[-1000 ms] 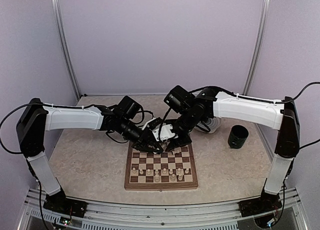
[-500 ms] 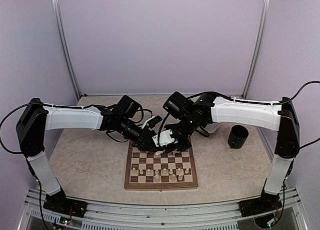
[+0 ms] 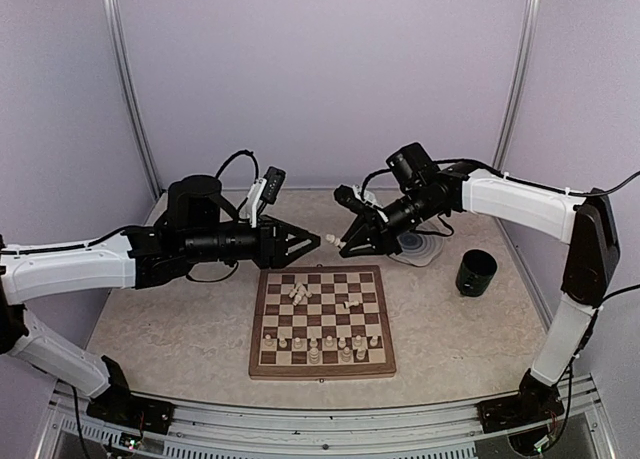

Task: Set up the chess pieces on the board
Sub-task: Pass from the right arm to the left

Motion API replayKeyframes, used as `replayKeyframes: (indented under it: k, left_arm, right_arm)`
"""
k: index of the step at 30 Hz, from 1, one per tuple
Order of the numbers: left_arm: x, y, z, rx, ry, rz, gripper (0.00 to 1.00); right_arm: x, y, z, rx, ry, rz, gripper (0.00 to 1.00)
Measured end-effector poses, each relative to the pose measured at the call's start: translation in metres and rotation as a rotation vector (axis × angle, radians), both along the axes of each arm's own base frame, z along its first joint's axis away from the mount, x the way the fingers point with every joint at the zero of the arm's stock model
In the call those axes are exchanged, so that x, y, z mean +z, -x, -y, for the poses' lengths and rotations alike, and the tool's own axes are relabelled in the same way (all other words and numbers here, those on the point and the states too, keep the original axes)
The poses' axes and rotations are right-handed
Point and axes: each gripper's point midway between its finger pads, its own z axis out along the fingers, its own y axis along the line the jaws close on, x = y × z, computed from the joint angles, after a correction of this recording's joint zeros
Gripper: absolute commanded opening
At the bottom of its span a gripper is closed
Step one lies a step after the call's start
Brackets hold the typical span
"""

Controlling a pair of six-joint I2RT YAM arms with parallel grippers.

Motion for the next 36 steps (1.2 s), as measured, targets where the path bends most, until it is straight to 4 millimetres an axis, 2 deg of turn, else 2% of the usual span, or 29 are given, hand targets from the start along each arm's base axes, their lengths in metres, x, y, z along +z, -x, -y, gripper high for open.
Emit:
replayKeyframes:
  k: [3, 7, 11, 18, 24, 28, 31, 33, 36]
  left_arm:
    - [0.026, 0.002, 0.005, 0.026, 0.036, 0.134, 0.56]
    - [0.034, -0.011, 0.009, 0.056, 0.017, 0.213, 0.56]
    - [0.031, -0.016, 0.018, 0.035, -0.001, 0.232, 0.54]
    - [0.021, -0.012, 0.03, -0.031, -0.027, 0.219, 0.46]
    - [0.016, -0.012, 0.037, -0.061, -0.05, 0.199, 0.34]
    - [0.008, -0.013, 0.038, -0.066, -0.072, 0.179, 0.3]
    - [0.006, -0.013, 0.039, -0.069, -0.085, 0.167, 0.18]
    - [0.006, -0.012, 0.04, -0.075, -0.087, 0.164, 0.12]
    - [0.005, -0.012, 0.04, -0.079, -0.092, 0.164, 0.09]
  right_arm:
    - [0.011, 0.01, -0.005, 0.037, -0.064, -0.069, 0.12]
    - [0.022, 0.021, -0.008, 0.079, -0.12, -0.132, 0.12]
    - [0.027, 0.026, -0.009, 0.098, -0.145, -0.16, 0.12]
    - [0.027, 0.029, -0.009, 0.107, -0.154, -0.182, 0.13]
    - [0.029, 0.029, -0.01, 0.111, -0.161, -0.189, 0.13]
    - [0.027, 0.029, -0.009, 0.109, -0.16, -0.195, 0.13]
    - [0.025, 0.03, -0.009, 0.106, -0.157, -0.2, 0.13]
    - [0.024, 0.029, -0.009, 0.105, -0.158, -0.201, 0.17]
    - [0.022, 0.029, -0.009, 0.103, -0.159, -0.2, 0.27]
